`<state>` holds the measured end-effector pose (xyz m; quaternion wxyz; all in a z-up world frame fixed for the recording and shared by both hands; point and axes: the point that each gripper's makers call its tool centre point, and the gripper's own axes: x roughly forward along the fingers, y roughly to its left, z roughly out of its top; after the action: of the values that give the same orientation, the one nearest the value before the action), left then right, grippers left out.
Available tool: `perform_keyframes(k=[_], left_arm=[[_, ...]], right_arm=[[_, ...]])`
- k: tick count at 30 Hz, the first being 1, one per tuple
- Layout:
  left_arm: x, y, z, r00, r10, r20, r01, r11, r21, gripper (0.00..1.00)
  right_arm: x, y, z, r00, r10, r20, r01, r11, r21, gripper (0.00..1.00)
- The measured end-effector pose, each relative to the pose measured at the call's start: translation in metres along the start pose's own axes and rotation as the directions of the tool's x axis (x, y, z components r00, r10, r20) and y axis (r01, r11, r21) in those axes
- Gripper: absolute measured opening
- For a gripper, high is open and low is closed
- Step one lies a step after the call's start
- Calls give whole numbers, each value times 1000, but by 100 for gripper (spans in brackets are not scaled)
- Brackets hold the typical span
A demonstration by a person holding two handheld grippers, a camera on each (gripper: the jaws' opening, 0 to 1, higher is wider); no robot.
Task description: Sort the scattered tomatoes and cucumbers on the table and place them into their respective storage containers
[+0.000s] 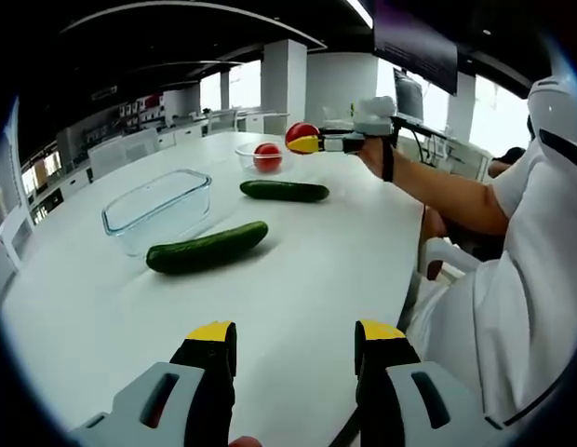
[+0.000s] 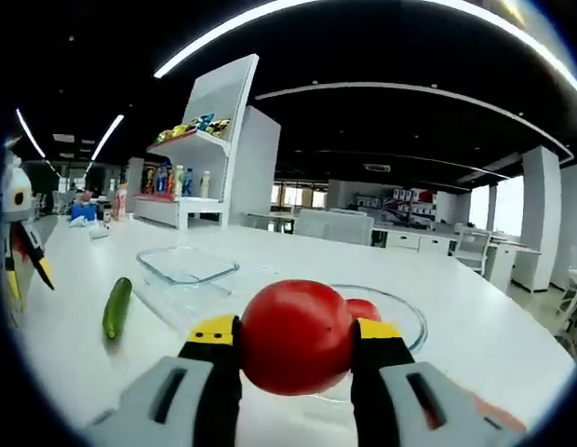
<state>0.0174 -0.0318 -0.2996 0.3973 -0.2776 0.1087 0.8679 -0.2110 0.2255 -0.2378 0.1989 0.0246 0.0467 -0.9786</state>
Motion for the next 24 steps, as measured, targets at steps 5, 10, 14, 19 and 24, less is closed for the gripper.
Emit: perform_keyframes(k=[5, 10, 14, 19, 24], left_arm=[[1, 3, -1, 1000, 9, -7, -9, 1000, -5, 51], [3, -3, 2, 1000, -10, -1, 10, 1000, 7, 51], [3, -2, 1, 1000, -7, -4, 7, 1000, 7, 51], [2, 0, 1, 1000, 0, -5, 0, 1000, 0, 51], [2, -2, 1, 1000, -5, -4, 5, 1000, 5, 51]], right_arm=[[7, -13, 7, 998, -60, 19, 61, 998, -25, 45], [14, -26, 10, 986, -160, 45, 163, 984, -73, 45], [26, -46, 9, 986, -165, 36, 165, 986, -8, 45], [40, -59, 5, 987, -159, 23, 159, 987, -6, 45], [49, -62, -2, 987, -160, 14, 160, 987, 4, 45]])
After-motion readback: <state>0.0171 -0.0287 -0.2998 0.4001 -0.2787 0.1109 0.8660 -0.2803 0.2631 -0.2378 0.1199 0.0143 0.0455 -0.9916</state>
